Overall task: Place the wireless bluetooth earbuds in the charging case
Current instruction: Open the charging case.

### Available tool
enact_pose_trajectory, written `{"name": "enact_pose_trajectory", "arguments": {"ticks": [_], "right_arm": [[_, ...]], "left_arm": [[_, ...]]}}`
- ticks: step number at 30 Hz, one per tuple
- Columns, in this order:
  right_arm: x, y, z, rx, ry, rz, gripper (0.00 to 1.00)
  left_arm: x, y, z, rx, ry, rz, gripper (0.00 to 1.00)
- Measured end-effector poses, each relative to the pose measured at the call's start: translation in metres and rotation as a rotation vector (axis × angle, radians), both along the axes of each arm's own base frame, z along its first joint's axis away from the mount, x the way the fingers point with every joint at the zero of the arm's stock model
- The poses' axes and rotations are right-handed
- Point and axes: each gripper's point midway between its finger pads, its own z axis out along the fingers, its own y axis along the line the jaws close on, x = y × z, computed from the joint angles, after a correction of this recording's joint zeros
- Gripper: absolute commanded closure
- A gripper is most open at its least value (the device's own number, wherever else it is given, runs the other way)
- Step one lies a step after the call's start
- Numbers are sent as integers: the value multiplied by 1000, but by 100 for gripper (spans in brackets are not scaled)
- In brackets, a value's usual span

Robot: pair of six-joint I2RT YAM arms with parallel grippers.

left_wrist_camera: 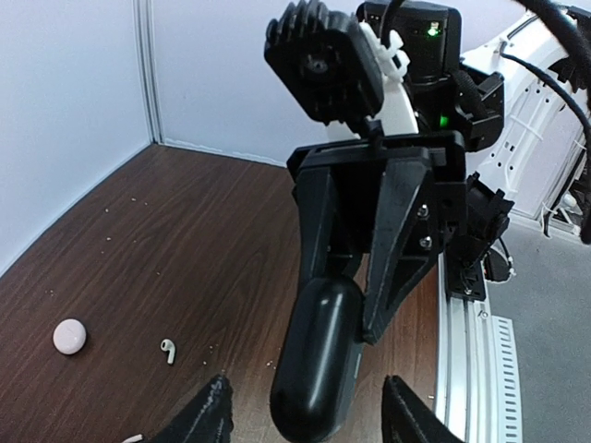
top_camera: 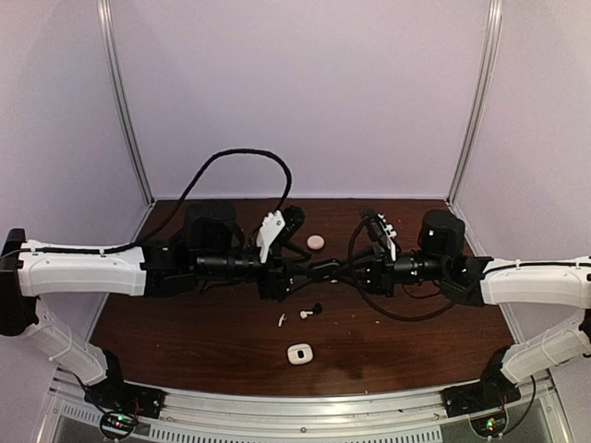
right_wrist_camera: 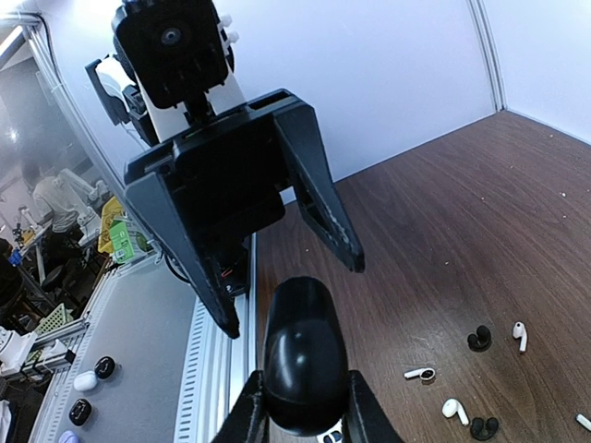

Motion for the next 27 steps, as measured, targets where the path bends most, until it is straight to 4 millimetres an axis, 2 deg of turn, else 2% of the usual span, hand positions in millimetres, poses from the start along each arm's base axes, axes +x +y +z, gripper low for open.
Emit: {"name": "enact_pose_trajectory", "arguments": {"ticks": [5,11,14,16,19,23,27], "right_arm": [[-3,1,-1,-9,-15,12,100],[-7,3,-7,-32,-35,27,100],[-13,5,-6,-30,-51,49,100],[-14,6,-5,-30,-61,54,100],[-14,6,-6,-34,-66,53,100],[-10,6,-7,-44,-65,33,100],[-8,6,-4,-46,-69,25,100]], "left_arm": [[4,-3,-10,15,27,3,54],[22,4,1,-41,61,27,59],[36,12,3,-66,81,56,58],[40,14,5,-74,83,57,54],[29,13,7,-95,77,-4,51],[7,16,3,-98,82,-108,53],[-5,14,2,-90,75,-176,55]]}}
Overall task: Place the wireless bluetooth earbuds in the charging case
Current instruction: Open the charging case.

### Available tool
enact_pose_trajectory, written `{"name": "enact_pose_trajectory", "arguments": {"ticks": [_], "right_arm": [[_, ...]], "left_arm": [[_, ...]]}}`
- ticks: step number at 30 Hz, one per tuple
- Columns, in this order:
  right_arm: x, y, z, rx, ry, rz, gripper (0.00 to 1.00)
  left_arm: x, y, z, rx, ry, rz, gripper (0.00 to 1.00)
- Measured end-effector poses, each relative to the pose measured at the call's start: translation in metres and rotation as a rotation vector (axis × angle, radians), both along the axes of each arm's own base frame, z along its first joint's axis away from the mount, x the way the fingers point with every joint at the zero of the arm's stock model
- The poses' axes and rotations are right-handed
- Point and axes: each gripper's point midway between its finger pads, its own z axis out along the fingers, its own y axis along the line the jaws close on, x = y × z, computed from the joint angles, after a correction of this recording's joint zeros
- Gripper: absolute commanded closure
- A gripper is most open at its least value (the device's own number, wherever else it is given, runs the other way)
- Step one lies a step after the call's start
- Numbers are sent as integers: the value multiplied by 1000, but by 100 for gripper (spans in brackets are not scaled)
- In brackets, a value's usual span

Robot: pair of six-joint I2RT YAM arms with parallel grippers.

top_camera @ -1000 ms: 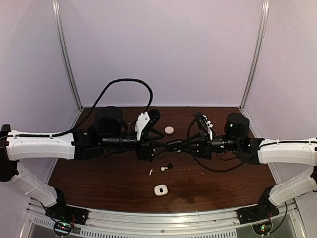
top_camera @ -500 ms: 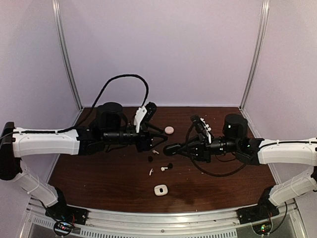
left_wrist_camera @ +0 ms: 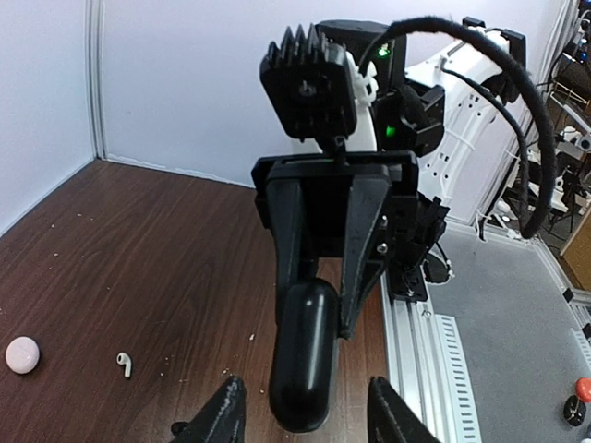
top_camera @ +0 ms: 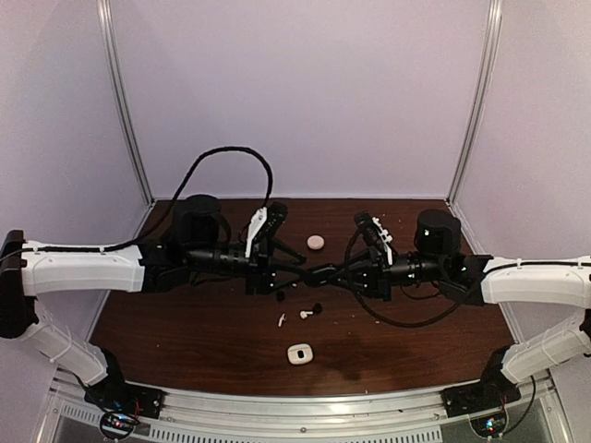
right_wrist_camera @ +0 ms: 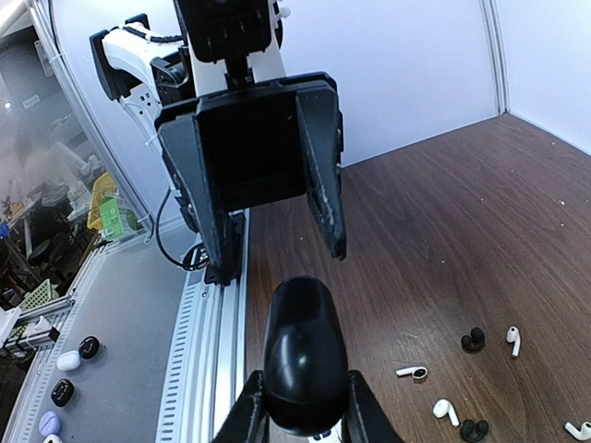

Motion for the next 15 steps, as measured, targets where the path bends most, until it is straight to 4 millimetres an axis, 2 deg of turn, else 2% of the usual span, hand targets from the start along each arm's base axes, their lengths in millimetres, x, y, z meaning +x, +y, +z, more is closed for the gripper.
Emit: {"name": "enact_pose_trajectory", "arguments": {"ticks": [9,15], "right_arm": [[1,2,6,8,-20,7,100],[0,3,4,4,-25,7,100]], "left_arm": [[6,-9,-11,53,19,2,66],[7,-11,-11,53,47,8,72]]}}
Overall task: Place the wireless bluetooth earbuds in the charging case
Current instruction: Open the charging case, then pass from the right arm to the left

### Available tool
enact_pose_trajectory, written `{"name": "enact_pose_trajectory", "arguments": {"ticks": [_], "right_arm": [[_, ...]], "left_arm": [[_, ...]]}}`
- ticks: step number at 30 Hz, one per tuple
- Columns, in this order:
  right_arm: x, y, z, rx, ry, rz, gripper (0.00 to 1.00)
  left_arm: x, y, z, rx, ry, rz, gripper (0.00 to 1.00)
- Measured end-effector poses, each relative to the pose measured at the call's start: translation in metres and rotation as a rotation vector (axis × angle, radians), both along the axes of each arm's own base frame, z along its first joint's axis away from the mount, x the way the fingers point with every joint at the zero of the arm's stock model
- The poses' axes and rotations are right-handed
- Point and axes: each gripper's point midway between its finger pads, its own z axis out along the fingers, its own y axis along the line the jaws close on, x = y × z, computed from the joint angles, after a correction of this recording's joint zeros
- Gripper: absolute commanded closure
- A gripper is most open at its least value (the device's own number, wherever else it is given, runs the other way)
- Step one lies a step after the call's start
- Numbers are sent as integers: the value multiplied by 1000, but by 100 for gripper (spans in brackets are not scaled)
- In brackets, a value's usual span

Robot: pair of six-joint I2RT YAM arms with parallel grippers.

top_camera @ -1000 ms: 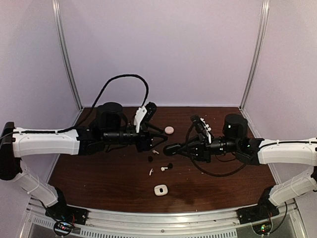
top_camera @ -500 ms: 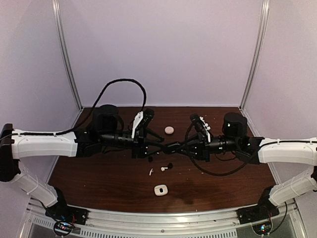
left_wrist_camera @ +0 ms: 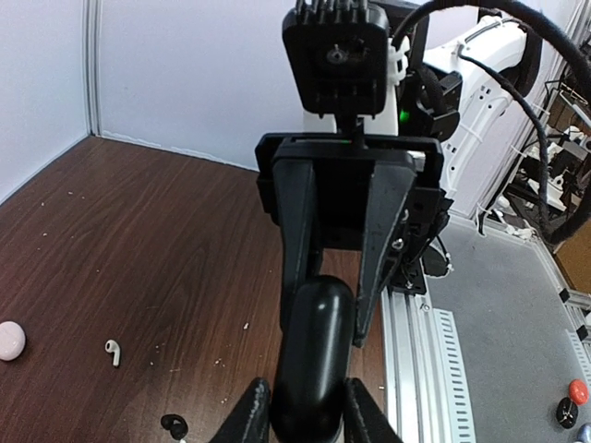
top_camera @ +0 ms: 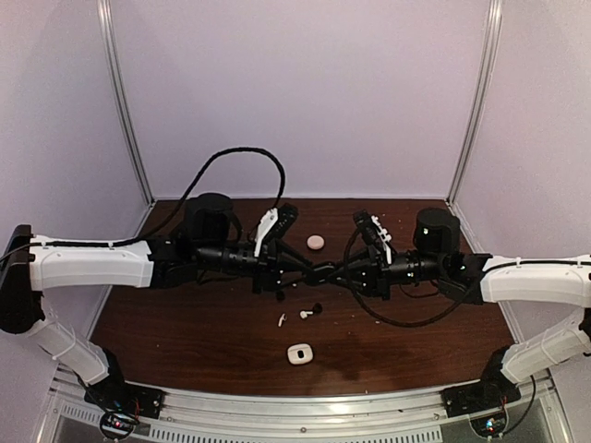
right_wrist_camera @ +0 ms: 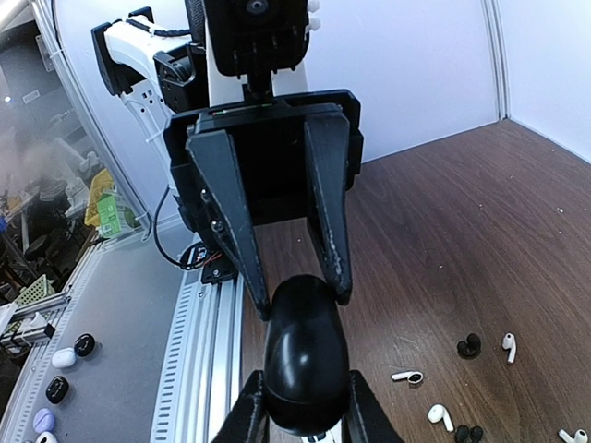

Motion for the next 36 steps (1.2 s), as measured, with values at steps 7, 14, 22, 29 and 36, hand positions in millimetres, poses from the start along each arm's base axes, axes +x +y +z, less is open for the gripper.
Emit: {"name": "enact_pose_trajectory", "arguments": {"ticks": [7,14,22,29,36], "right_arm": [[0,0,-5,-19,-14,-4,100],[-9,2,-7,-30,-15,28,100],[-8,1,-4,-18,-23,16,100],[-6,-7,16,65,-37,-18,100],[-3,-14,36,163,-39,-44,100]], "left_arm": [[6,4,2,-10,60,18,77],[22,8,-1,-6,76,79,71],[22,19,3,-34,47,115,48],[15,35,25,-99,-26,132,45],[5,31,30,-147,-46,62,51]]}}
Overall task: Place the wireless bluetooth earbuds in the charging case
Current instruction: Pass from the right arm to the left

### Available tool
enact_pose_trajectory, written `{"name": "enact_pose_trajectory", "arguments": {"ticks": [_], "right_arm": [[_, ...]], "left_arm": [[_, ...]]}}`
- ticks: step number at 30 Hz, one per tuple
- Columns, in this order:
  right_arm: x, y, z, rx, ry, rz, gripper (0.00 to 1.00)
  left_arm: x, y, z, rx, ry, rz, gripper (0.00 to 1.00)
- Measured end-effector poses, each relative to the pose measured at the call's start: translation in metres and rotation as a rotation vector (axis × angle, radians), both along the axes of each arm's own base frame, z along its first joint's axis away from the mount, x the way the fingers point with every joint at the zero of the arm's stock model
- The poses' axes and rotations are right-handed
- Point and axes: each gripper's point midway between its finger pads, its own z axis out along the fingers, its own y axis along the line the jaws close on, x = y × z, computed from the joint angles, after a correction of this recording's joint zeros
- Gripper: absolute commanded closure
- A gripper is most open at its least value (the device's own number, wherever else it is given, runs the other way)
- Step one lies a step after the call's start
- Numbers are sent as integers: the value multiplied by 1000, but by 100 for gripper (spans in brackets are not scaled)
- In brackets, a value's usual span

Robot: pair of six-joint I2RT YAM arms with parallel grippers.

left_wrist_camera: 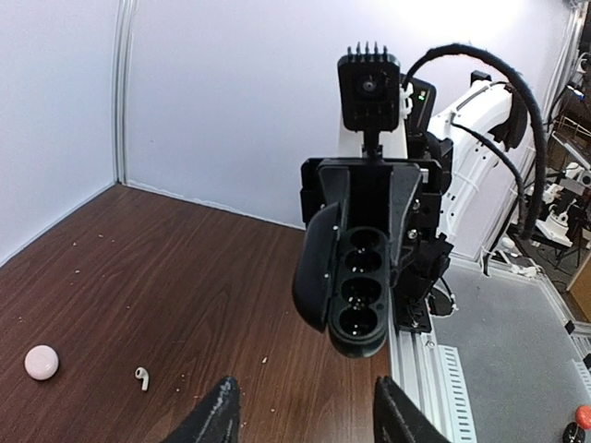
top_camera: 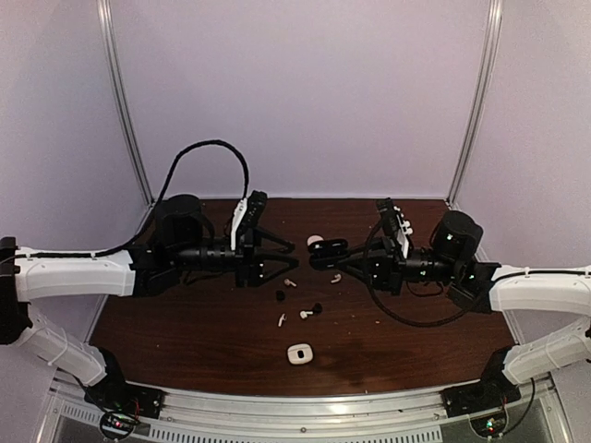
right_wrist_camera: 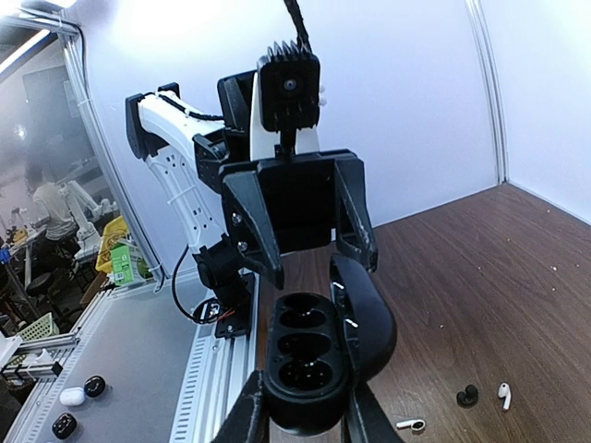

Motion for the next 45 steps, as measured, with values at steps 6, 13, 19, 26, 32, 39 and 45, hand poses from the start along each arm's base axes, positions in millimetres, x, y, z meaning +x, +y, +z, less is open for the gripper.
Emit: {"name": "enact_pose_trajectory", "arguments": {"ticks": [6,13,19,26,32,39,45], "right_arm": [[3,-3,18,73,-15,-19,100],[4,-7,27,136,-4,-41,100],[6,-10,35,186,-3,-56,100],[8,-10,40,210,-1,-60,100],[8,-10,39,214,-1,-65,100],[10,-9,36,212,6,-70,100],[9,-10,36,219,11,-67,100]], "left_arm": [[-10,-10,4,-44,1,-68,53],[-16,-20,9,-99,21,-111,55],[-15,-27,13,-139,42,-118,56],[-12,-37,12,-183,91,-131,58],[-14,-45,19,-221,105,-146,57],[-17,-50,32,-259,100,-165,62],[-16,-52,31,-265,109,-166,74]]}}
